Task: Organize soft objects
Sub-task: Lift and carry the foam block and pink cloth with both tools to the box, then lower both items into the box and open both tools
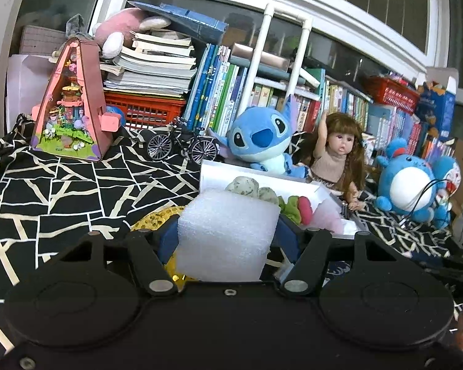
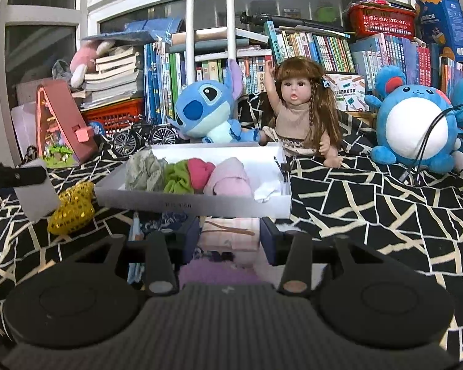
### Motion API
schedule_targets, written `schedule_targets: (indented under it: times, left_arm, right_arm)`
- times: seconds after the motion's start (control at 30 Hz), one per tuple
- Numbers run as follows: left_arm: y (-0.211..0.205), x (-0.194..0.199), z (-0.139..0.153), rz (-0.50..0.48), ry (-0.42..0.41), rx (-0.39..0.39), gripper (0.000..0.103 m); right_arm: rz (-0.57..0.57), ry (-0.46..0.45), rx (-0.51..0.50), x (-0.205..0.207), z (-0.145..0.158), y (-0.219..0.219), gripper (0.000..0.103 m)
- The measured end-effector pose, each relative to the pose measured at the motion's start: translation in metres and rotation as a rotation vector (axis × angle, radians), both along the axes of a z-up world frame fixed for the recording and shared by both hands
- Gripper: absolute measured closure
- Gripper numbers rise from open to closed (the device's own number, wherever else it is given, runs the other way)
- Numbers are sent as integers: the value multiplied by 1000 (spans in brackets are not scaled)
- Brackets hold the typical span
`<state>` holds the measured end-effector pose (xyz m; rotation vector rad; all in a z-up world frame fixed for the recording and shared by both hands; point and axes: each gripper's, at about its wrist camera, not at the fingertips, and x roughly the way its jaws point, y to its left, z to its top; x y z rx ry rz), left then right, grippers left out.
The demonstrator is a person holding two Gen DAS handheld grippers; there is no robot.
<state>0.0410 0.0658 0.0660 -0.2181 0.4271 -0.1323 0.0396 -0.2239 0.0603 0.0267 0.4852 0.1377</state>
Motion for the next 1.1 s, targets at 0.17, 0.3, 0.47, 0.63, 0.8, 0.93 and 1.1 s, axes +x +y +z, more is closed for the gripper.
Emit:
schedule_targets:
  times: [0.17, 0.3, 0.47, 0.63, 0.8, 0.93, 1.1]
  left_arm:
    - [-14, 18, 2, -6, 45, 12, 39]
    - [-26, 37, 7, 0, 67, 42, 39]
    - [-38, 61, 15, -2, 91, 39, 39]
    - [-50, 85, 22, -15, 92, 70, 39]
    - [-55, 112, 26, -16, 100, 73, 39]
    - [-61, 136, 26, -16, 105, 96, 39]
    - [-69, 171, 22, -37, 151, 94, 39]
  right_arm:
    - [4, -2, 15, 17, 13, 0, 55]
    - [-8, 17, 65, 35, 21, -3, 55]
    - [-28, 43, 103, 59, 27, -7, 55]
    - [-47, 72, 129, 81, 30, -11, 55]
    - [-71, 108, 158, 104, 32, -16, 55]
    - [-89, 138, 167, 123, 32, -20, 55]
    - [-103, 182, 164, 154, 32, -23, 55]
